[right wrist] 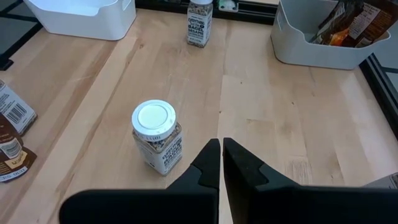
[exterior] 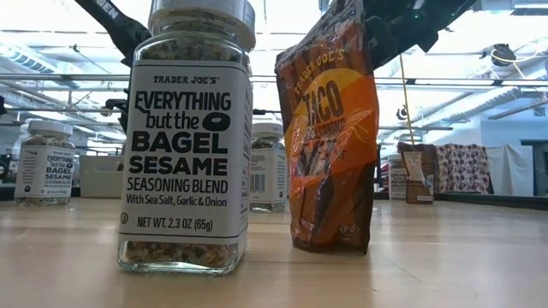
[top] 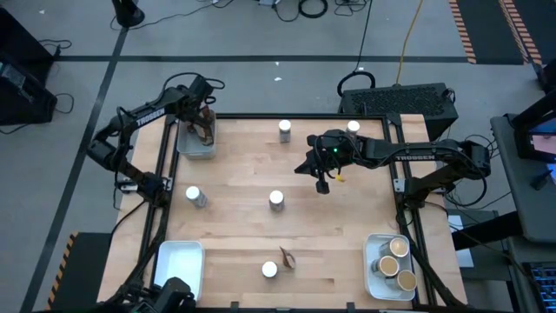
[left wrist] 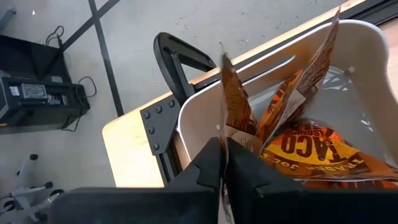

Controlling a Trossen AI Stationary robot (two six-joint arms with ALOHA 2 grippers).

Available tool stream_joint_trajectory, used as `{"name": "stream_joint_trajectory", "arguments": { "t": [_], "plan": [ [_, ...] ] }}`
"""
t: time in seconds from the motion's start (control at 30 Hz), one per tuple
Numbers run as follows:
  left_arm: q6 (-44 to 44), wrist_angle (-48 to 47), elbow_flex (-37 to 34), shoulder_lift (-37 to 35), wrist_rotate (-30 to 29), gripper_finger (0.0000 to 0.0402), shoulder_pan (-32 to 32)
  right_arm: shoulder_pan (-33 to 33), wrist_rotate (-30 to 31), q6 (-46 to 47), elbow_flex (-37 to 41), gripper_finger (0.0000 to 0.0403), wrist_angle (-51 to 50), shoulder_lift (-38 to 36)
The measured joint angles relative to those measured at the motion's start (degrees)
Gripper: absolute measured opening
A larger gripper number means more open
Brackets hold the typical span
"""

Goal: Sort spices by type
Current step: Put the brown seasoning bag into the top left white bin

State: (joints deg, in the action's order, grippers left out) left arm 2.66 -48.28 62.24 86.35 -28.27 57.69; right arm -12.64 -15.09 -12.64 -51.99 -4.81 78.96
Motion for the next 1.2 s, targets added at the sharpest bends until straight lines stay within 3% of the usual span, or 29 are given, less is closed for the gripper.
{"name": "stream_joint_trajectory", "arguments": {
  "t": [0.53,0.87,1.07,1.2],
  "plan": [
    [-2.09,-0.22,0.00,-0.04,-1.25,0.0119,0.00,0.00,0.00,0.00,0.00,0.0000,-0.02,0.01],
    [-3.02,-2.46,3.20,-3.34,-2.09,0.0153,-0.13,0.00,0.00,0.00,0.00,0.0000,0.00,0.00],
    [-3.02,-7.09,5.22,-7.59,4.81,0.0175,-2.17,0.00,-0.01,0.00,0.00,0.0000,0.01,0.01],
    [-3.17,-8.02,5.80,-10.65,16.68,0.0187,-5.02,-0.01,0.00,-0.01,0.00,0.0000,0.01,0.01]
  ]
}}
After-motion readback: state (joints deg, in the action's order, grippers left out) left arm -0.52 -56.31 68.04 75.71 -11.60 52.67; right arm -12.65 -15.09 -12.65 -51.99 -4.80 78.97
